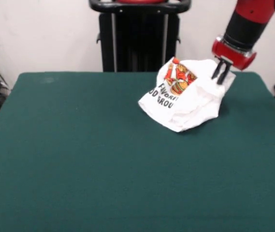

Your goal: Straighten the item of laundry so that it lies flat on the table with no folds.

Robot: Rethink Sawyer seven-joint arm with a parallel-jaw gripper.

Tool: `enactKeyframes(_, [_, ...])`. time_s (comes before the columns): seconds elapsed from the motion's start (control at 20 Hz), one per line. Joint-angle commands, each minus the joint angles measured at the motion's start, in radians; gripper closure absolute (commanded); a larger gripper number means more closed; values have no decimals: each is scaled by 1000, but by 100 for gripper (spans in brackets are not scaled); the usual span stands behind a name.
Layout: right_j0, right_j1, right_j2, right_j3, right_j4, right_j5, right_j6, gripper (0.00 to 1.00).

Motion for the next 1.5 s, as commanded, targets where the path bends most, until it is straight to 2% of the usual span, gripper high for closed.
enactKeyframes(0.05, [-6, 30, -135, -126, -94, 94, 17, 100])
enactKeyframes(0.55, [-179, -24, -229, -227, -325, 49, -135, 100])
enactKeyframes(1.2, [-571, -270, 8, -206, -571, 59, -410, 100])
enactKeyframes(1.5, [-720, -337, 114, -225, -634, 104, -523, 100])
